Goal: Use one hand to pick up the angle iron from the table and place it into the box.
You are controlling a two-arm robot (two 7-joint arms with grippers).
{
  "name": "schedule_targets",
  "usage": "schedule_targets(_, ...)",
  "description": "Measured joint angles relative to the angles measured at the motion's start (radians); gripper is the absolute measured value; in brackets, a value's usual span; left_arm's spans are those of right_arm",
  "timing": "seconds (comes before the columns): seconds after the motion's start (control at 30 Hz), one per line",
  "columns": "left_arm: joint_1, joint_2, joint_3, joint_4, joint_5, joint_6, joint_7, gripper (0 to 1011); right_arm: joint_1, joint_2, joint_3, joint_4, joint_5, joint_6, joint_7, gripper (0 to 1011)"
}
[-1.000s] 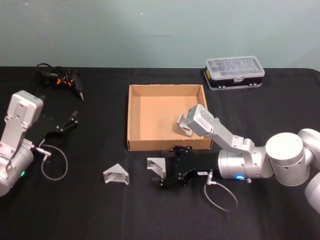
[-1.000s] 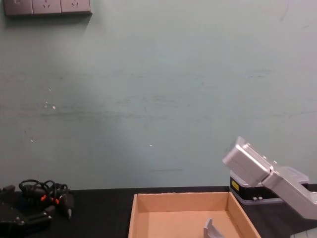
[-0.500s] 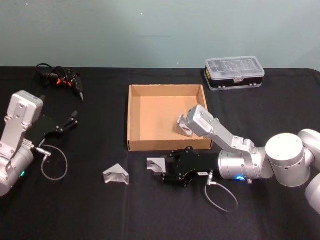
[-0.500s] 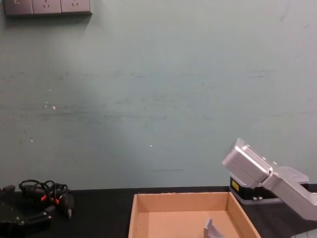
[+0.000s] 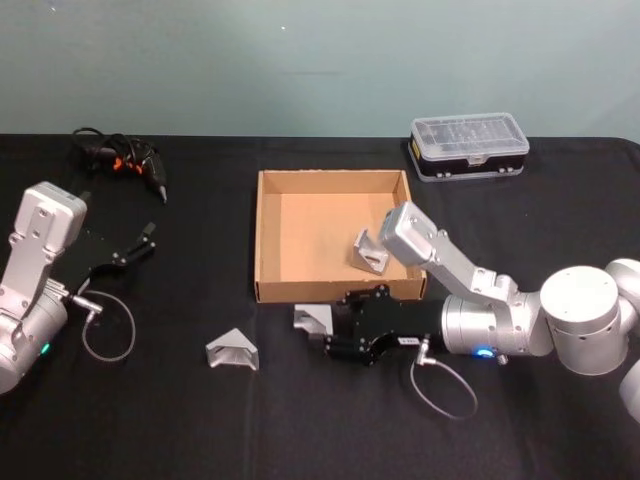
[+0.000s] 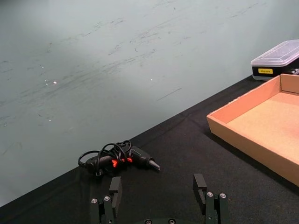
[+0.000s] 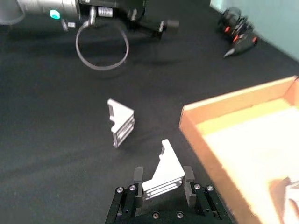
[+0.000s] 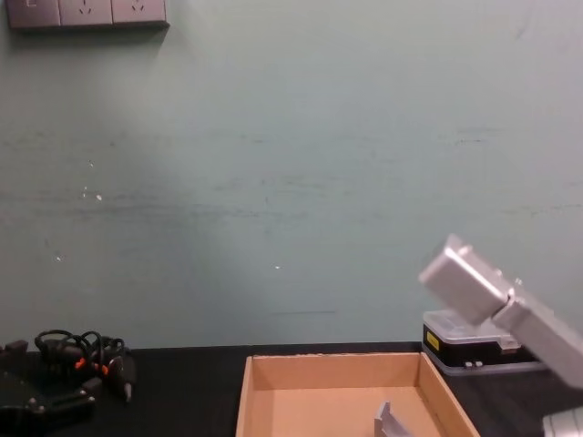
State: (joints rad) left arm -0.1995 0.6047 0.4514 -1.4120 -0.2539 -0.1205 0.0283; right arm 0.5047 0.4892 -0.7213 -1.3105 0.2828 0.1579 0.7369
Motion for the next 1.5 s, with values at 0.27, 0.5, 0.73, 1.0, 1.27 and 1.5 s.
schedule_targets(0.27, 0.000, 0.000, 0.000, 0.000, 0.000, 0.000, 0.000, 1000, -0.036, 0.044, 0.063, -0.129, 0.032, 0.010, -0.056, 504)
schedule_targets(0.5, 0.000, 0.000, 0.000, 0.000, 0.000, 0.000, 0.000, 1000, -0.040, 0.048, 0.100, -0.171, 0.040, 0.033, -0.106, 504)
schedule_targets(0.73, 0.000, 0.000, 0.000, 0.000, 0.000, 0.000, 0.000, 1000, -0.003, 0.002, 0.117, -0.124, 0.025, 0.063, -0.160, 504)
schedule_targets(1.0, 0.000, 0.000, 0.000, 0.000, 0.000, 0.000, 0.000, 1000, 0.077, -0.070, 0.088, 0.013, -0.015, 0.082, -0.156, 504)
schedule_targets(1.27, 0.000, 0.000, 0.000, 0.000, 0.000, 0.000, 0.000, 1000, 0.133, -0.130, 0.064, 0.133, -0.045, 0.081, -0.136, 504)
schedule_targets(1.5, 0.000, 0.000, 0.000, 0.000, 0.000, 0.000, 0.000, 1000, 0.163, -0.169, 0.051, 0.205, -0.066, 0.071, -0.122, 504)
